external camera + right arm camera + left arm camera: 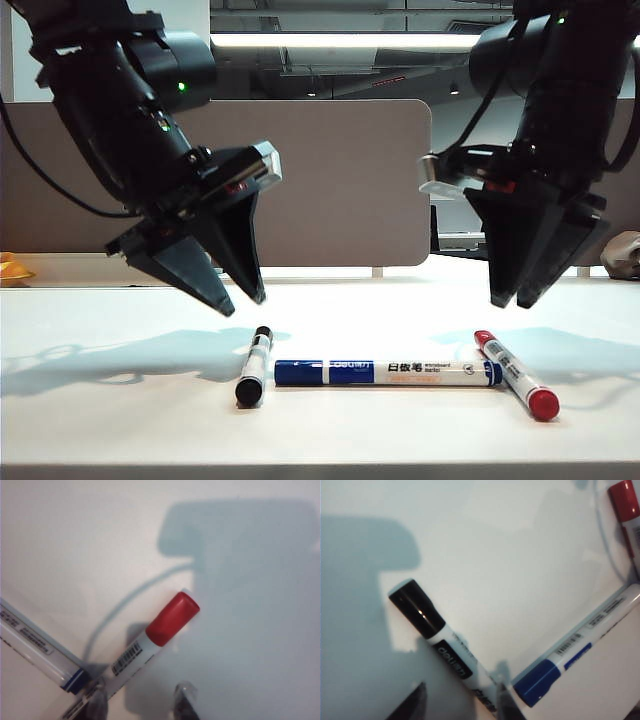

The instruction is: Pick up the markers one by one and line them up horizontally in a straight line on the table.

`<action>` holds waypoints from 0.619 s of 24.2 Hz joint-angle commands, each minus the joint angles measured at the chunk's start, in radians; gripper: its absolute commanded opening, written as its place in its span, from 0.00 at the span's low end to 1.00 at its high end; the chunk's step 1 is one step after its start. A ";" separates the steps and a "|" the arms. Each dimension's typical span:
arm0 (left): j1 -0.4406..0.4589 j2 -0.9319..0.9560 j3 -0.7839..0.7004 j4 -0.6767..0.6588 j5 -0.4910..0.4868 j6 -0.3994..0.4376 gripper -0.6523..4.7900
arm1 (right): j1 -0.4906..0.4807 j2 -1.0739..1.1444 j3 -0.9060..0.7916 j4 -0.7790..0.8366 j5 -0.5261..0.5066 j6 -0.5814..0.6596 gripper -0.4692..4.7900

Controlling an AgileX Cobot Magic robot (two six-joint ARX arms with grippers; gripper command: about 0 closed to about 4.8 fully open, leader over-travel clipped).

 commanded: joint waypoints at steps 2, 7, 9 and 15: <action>0.000 0.018 0.003 -0.009 -0.013 -0.004 0.45 | 0.002 0.036 0.003 0.003 -0.027 0.035 0.43; 0.000 0.018 0.003 -0.005 -0.014 -0.005 0.45 | 0.002 0.066 0.003 0.032 -0.070 0.065 0.43; 0.000 0.018 0.003 -0.004 -0.013 -0.005 0.45 | 0.002 0.075 0.003 0.036 -0.070 0.077 0.43; 0.000 0.018 0.003 0.017 -0.022 -0.038 0.45 | 0.002 0.122 0.003 0.029 -0.070 0.077 0.43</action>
